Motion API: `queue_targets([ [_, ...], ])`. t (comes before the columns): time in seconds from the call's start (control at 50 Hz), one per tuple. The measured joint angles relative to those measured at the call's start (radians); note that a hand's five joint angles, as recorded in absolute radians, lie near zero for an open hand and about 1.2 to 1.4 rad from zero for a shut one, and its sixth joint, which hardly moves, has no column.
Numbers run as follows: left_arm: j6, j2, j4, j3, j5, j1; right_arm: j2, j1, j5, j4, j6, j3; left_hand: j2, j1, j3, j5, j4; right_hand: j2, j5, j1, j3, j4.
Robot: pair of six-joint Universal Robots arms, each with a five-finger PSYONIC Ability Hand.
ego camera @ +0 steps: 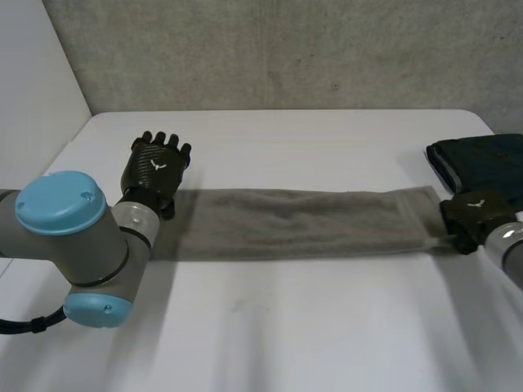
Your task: Fold the laundry.
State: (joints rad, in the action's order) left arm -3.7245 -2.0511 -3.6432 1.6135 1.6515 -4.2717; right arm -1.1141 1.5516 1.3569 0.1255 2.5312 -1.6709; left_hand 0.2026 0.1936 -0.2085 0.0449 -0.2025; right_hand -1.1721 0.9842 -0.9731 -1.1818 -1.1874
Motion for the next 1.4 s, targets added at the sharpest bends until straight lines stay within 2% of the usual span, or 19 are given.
queue_targets([
  [0.22, 0.000, 0.048, 0.000, 0.019, 0.001, 0.000, -0.120, -0.226, 0.007, -0.019, -0.271, -0.072, 0.000, 0.000, 0.000, 0.000, 0.000, 0.000, 0.000, 0.000, 0.000, 0.000],
  [0.36, 0.000, 0.086, 0.001, 0.038, 0.000, 0.000, -0.174, -0.230, 0.001, -0.010, -0.332, -0.053, 0.000, 0.000, 0.000, 0.000, 0.000, 0.000, 0.000, 0.000, 0.000, 0.000],
  [0.42, 0.000, 0.108, 0.005, 0.044, -0.001, -0.003, -0.190, -0.161, -0.005, 0.001, -0.318, -0.024, 0.000, 0.000, 0.000, 0.000, 0.000, 0.000, 0.000, -0.003, 0.000, -0.001],
  [0.54, 0.003, 0.174, 0.028, 0.057, -0.001, -0.035, -0.197, 0.155, -0.019, 0.048, -0.262, 0.086, 0.000, 0.000, 0.000, 0.000, 0.000, 0.000, 0.006, -0.007, 0.000, -0.002],
  [0.56, 0.003, 0.174, 0.028, 0.057, -0.001, -0.035, -0.197, 0.155, -0.019, 0.048, -0.262, 0.086, 0.000, 0.000, 0.000, 0.000, 0.000, 0.000, 0.006, -0.007, 0.000, -0.002],
  [0.6, 0.012, 0.213, 0.037, 0.071, -0.001, -0.061, -0.170, 0.310, -0.037, 0.070, -0.252, 0.146, 0.000, 0.000, 0.000, 0.000, 0.000, 0.000, 0.007, -0.007, 0.000, -0.004],
  [0.68, 0.032, 0.254, 0.044, 0.090, -0.002, -0.088, -0.083, 0.514, -0.076, 0.086, -0.253, 0.244, 0.000, 0.000, 0.000, 0.000, 0.000, 0.000, 0.007, -0.007, 0.000, -0.004],
  [0.78, 0.069, 0.295, 0.050, 0.119, -0.003, -0.117, 0.110, 0.763, -0.127, 0.083, -0.258, 0.419, 0.000, 0.000, 0.000, 0.000, 0.000, 0.000, 0.016, -0.025, 0.000, -0.004],
  [0.92, 0.092, 0.304, 0.055, 0.149, -0.004, -0.128, 0.333, 0.905, -0.145, 0.042, -0.260, 0.575, 0.000, 0.000, 0.000, 0.000, 0.000, 0.000, 0.016, -0.025, 0.000, -0.004],
  [0.98, 0.094, 0.301, 0.056, 0.155, -0.005, -0.127, 0.378, 0.926, -0.138, 0.017, -0.259, 0.612, 0.000, 0.000, 0.000, 0.000, 0.000, 0.002, 0.012, -0.023, 0.006, 0.006],
  [1.0, 0.094, 0.298, 0.056, 0.157, -0.005, -0.126, 0.397, 0.933, -0.129, -0.001, -0.255, 0.632, 0.000, 0.000, 0.000, 0.000, 0.000, 0.190, -0.146, 0.141, 0.177, 0.182],
  [1.02, 0.094, 0.296, 0.056, 0.157, -0.006, -0.125, 0.405, 0.935, -0.121, -0.013, -0.252, 0.643, 0.000, 0.000, 0.000, 0.000, 0.000, 0.190, -0.146, 0.141, 0.177, 0.182],
  [1.04, 0.094, 0.295, 0.056, 0.158, -0.006, -0.124, 0.408, 0.935, -0.113, -0.021, -0.248, 0.650, 0.000, 0.000, 0.000, 0.000, 0.000, 0.450, -0.395, 0.391, 0.431, 0.434],
  [1.08, 0.094, 0.294, 0.056, 0.158, -0.006, -0.122, 0.407, 0.934, -0.096, -0.034, -0.239, 0.659, 0.000, 0.000, 0.000, 0.000, 0.000, 0.450, -0.395, 0.391, 0.431, 0.434],
  [1.1, 0.093, 0.291, 0.055, 0.156, -0.007, -0.118, 0.398, 0.930, -0.071, -0.046, -0.222, 0.665, 0.000, 0.000, 0.000, 0.000, 0.000, 0.824, -0.783, 0.705, 0.826, 0.817],
  [1.12, 0.093, 0.290, 0.055, 0.153, -0.009, -0.115, 0.376, 0.922, -0.030, -0.061, -0.188, 0.666, 0.000, 0.000, 0.000, 0.000, 0.000, 0.905, -0.878, 0.756, 0.910, 0.915],
  [1.2, 0.092, 0.288, 0.054, 0.144, -0.024, -0.096, 0.309, 0.885, 0.058, -0.080, -0.083, 0.642, 0.000, 0.000, 0.000, 0.000, 0.000, 0.952, -0.917, 0.774, 0.969, 0.957],
  [1.26, 0.092, 0.277, 0.054, 0.133, -0.071, -0.061, 0.220, 0.809, 0.140, -0.115, 0.064, 0.579, 0.000, 0.000, 0.000, 0.000, 0.000, 0.952, -0.917, 0.774, 0.969, 0.957],
  [1.4, 0.092, 0.194, 0.077, 0.099, -0.213, 0.033, 0.093, 0.640, 0.190, -0.222, 0.269, 0.421, 0.002, 0.004, -0.001, 0.000, -0.001, 0.952, -0.917, 0.774, 0.969, 0.957],
])
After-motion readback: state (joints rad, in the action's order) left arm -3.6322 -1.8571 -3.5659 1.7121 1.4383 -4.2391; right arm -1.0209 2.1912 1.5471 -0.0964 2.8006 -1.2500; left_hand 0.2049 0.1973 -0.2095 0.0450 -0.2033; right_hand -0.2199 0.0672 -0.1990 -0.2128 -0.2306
